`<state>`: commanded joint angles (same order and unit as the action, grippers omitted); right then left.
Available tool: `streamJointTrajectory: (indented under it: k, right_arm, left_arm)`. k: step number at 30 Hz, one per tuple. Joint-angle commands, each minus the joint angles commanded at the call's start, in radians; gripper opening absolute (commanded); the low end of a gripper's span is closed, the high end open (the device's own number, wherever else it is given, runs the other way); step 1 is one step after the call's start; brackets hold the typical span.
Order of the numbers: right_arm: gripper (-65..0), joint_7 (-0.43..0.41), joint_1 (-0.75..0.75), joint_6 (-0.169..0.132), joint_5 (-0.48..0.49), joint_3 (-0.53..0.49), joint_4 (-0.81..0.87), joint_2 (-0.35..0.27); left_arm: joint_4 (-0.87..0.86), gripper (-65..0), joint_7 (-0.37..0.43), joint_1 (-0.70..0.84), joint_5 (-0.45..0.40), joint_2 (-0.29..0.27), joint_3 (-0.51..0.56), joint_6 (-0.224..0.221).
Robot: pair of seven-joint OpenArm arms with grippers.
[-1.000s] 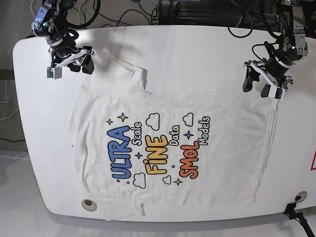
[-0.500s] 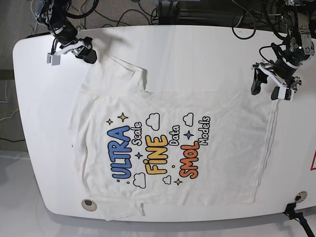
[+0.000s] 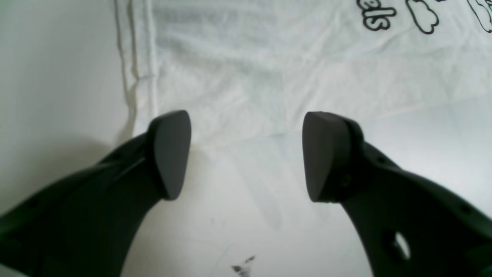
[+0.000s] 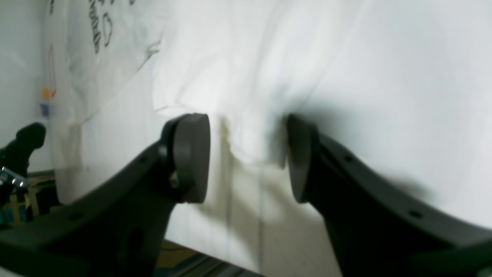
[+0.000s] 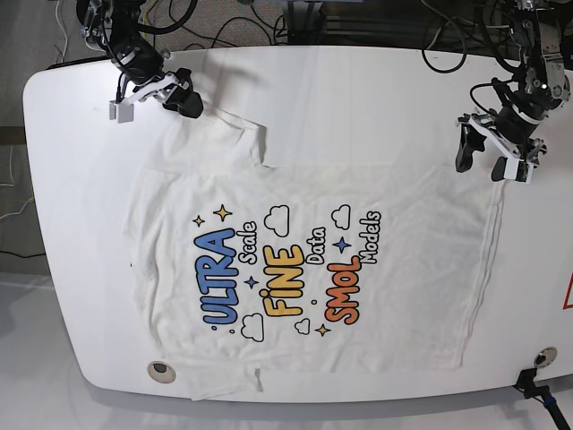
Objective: Fold the T-shirt properly
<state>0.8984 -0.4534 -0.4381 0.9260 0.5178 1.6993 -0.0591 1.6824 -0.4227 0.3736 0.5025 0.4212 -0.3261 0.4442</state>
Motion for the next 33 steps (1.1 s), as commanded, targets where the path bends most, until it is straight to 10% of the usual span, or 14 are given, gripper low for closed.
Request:
streamJointTrajectory:
  k: [8,27,33]
  right_arm:
    - [-34.1,0.000,0.068,0.048,-0.002,0.000,-0.009,-0.005]
    - [-35.0,0.048,0.091,0.048,-0.002,-0.032,-0.061,-0.005]
    - [-57.7,0.048,0.091,0.048,-0.002,-0.032,-0.063,-0.005]
  left_arm:
    - [0.000,-22.8,0.000,0.000,0.000,0.000,0.000,0.000]
    - [0.000,-22.8,0.000,-0.003,-0.002,0.000,-0.002,0.000]
    - [-0.002,-22.8,0.002,-0.003,-0.002,0.000,-0.002,0.000]
